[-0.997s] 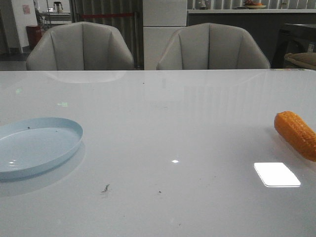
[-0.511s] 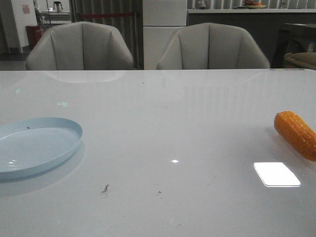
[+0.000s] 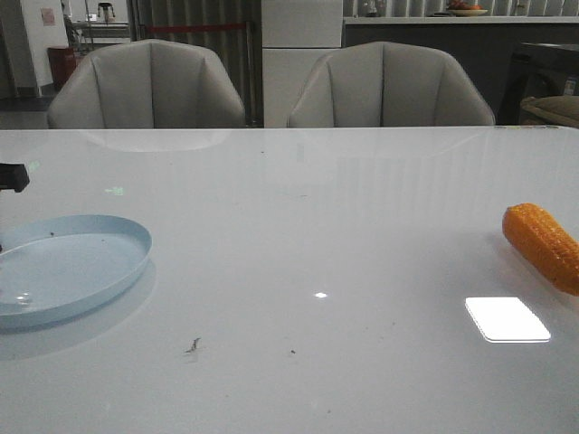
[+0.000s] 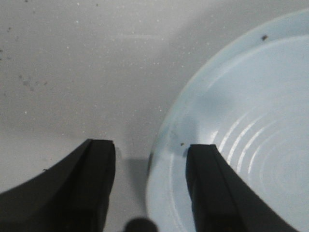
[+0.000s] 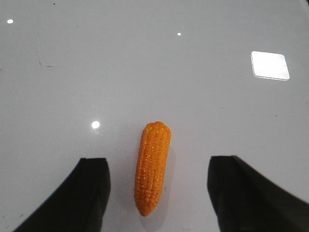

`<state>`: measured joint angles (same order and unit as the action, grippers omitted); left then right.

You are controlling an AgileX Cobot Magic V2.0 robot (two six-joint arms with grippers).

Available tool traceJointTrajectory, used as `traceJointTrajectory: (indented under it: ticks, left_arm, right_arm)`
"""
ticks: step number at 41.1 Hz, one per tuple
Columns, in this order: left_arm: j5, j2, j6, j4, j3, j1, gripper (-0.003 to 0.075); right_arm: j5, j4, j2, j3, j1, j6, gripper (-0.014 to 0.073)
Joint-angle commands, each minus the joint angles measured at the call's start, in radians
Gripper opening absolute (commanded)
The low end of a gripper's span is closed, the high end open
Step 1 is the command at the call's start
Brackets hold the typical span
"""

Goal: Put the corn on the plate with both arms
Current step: 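Grasp the rim of the light blue plate with the left gripper, then carry the plate toward the table center and lower it down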

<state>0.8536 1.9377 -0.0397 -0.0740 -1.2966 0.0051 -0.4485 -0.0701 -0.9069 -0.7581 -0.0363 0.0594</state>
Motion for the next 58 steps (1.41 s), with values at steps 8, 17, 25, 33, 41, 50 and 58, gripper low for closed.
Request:
traceJointTrajectory:
  ticks: [8, 17, 25, 33, 41, 50, 58]
  left_arm:
    - [-0.051, -0.042, -0.009, -0.009, -0.03, 0.003, 0.0251]
    - [-0.063, -0.042, -0.009, -0.009, -0.03, 0.003, 0.0085]
    - [-0.063, -0.042, -0.009, -0.009, -0.033, 0.003, 0.009]
    - [0.02, -0.044, -0.009, -0.009, -0.102, 0.003, 0.009]
    - [0.135, -0.044, -0.007, -0.027, -0.254, 0.001, 0.009]
    - [0.23, -0.044, 0.002, -0.135, -0.413, 0.001, 0.009]
    - [0.284, -0.044, 0.019, -0.267, -0.491, -0.037, 0.009]
  right_arm:
    - [0.049, 0.007, 0.007, -0.035, 0.0, 0.005, 0.0541]
    - [0.045, 0.007, 0.007, -0.035, 0.0, 0.005, 0.0541]
    - [0.044, 0.007, 0.007, -0.035, 0.0, 0.005, 0.0541]
    - [0.037, 0.007, 0.007, -0.035, 0.0, 0.005, 0.0541]
    - [0.037, 0.007, 0.007, -0.035, 0.0, 0.005, 0.0541]
    - [0.037, 0.007, 0.007, -0.035, 0.0, 0.005, 0.0541]
    - [0.037, 0.007, 0.007, -0.035, 0.0, 0.005, 0.0541]
